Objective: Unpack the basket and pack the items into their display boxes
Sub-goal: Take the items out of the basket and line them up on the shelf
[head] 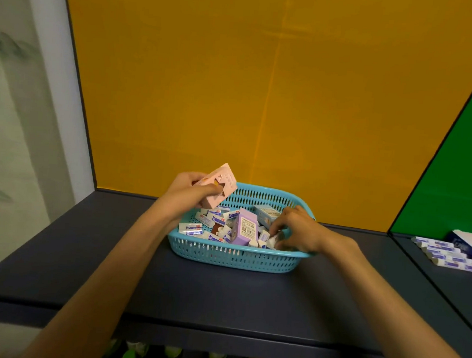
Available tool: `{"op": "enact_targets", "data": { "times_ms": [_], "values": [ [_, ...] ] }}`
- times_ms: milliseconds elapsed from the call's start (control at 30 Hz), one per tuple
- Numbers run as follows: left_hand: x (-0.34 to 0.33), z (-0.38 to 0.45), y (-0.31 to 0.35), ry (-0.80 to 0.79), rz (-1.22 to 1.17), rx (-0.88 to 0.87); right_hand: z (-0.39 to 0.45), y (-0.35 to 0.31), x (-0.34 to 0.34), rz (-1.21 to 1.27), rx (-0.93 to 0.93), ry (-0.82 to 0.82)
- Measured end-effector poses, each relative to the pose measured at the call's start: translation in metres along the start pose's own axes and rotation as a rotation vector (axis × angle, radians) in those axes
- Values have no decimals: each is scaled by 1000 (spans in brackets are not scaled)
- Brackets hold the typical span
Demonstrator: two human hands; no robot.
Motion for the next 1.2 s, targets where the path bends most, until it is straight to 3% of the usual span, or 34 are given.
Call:
{"op": "enact_targets", "data": {
  "times_ms": [167,300,533,867,1200],
  "values": [
    [-1,-11,0,-45,-299,20,-1,1,0,-10,-29,-6],
    [-7,-19,0,-79,-282,-3,-12,3,12,52,-70,59],
    [-53,-27,10,-205,-260,-24,-68,22,47,194,-140,312],
    [-205,-49,30,-461,-189,-85,-202,100,49,310,-277,434],
    [-416,-119,51,-657,-120,-153,-392,226,38,439,-434,578]
  ]
}}
Point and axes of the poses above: each hand's wrist, its own z-axis towards the middle knuckle, its own x-axis out of the back of the hand, y = z × x, the point moved 3 cm from there along z, towards the middle knuckle, and after that the axes turned 3 degrees about -z, right-handed, at the moved point
